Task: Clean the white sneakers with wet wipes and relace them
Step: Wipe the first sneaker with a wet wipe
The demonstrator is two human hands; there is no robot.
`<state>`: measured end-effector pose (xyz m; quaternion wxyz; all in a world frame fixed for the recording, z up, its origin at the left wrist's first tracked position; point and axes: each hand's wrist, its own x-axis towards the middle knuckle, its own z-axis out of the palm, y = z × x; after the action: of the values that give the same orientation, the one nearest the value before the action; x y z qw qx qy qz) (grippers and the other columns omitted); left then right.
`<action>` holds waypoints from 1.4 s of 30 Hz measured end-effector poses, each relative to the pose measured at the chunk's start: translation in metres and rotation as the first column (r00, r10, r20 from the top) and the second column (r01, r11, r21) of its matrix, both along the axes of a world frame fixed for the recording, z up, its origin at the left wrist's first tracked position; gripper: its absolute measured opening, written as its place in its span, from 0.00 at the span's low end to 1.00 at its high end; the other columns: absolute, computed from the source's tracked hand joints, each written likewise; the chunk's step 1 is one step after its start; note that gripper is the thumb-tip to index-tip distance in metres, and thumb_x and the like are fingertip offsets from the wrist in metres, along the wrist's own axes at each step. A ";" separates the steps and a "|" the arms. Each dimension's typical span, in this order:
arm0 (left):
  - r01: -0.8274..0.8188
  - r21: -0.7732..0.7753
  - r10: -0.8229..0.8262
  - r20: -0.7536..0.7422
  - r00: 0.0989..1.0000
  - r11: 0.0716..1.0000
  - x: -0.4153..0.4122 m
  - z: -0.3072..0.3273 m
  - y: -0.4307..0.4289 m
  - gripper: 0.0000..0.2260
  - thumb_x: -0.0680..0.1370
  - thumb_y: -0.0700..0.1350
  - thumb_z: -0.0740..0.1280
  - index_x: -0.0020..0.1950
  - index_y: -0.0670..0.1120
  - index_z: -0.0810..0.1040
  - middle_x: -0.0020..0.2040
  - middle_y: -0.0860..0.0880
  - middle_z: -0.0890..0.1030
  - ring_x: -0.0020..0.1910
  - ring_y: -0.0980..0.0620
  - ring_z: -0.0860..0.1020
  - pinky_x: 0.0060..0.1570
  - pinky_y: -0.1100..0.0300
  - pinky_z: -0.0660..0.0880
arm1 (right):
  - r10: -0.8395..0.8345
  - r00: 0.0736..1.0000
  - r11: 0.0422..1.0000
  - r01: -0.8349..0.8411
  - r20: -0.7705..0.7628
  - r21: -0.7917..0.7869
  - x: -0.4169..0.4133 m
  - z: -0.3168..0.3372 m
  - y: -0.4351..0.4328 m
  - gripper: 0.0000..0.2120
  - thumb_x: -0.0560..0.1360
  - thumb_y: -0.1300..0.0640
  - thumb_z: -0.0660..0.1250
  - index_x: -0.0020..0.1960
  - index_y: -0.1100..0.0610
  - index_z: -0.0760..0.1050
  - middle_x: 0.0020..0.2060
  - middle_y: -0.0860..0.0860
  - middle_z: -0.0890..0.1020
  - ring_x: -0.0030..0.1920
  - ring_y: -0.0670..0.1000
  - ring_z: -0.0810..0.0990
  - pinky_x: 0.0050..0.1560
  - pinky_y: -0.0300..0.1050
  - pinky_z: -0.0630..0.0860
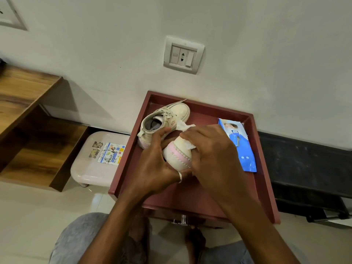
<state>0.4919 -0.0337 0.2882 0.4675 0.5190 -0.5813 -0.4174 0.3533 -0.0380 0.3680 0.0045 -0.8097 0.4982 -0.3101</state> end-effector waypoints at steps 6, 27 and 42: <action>-0.008 0.014 0.007 0.032 0.999 1.000 0.002 -0.004 -0.003 0.51 0.57 0.53 0.85 0.74 0.59 0.62 0.63 0.61 0.79 0.59 0.62 0.80 0.52 0.63 0.81 | -0.028 0.996 1.000 0.027 -0.087 -0.011 -0.003 0.004 -0.011 0.16 0.67 0.67 0.60 0.50 0.59 0.82 0.46 0.52 0.84 0.48 0.55 0.78 0.46 0.49 0.77; -0.002 0.025 0.000 0.080 0.997 1.000 0.003 -0.008 -0.005 0.48 0.58 0.48 0.87 0.72 0.56 0.65 0.62 0.62 0.79 0.59 0.66 0.79 0.55 0.64 0.80 | -0.024 0.988 1.000 0.024 0.152 0.001 -0.024 -0.002 -0.020 0.13 0.70 0.66 0.64 0.49 0.59 0.84 0.46 0.52 0.84 0.47 0.53 0.81 0.50 0.47 0.76; -0.004 0.091 0.002 0.020 1.000 0.996 0.013 -0.012 -0.007 0.51 0.55 0.54 0.86 0.73 0.60 0.64 0.65 0.59 0.80 0.61 0.58 0.81 0.57 0.52 0.82 | -0.069 0.986 0.992 0.052 0.151 0.111 -0.061 -0.019 -0.019 0.12 0.67 0.72 0.72 0.45 0.57 0.84 0.42 0.47 0.85 0.47 0.43 0.80 0.49 0.30 0.73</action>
<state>0.5044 -0.0408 0.2758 0.4381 0.5448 -0.5657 -0.4374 0.2920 -0.0571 0.3489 0.0768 -0.7663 0.5367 -0.3448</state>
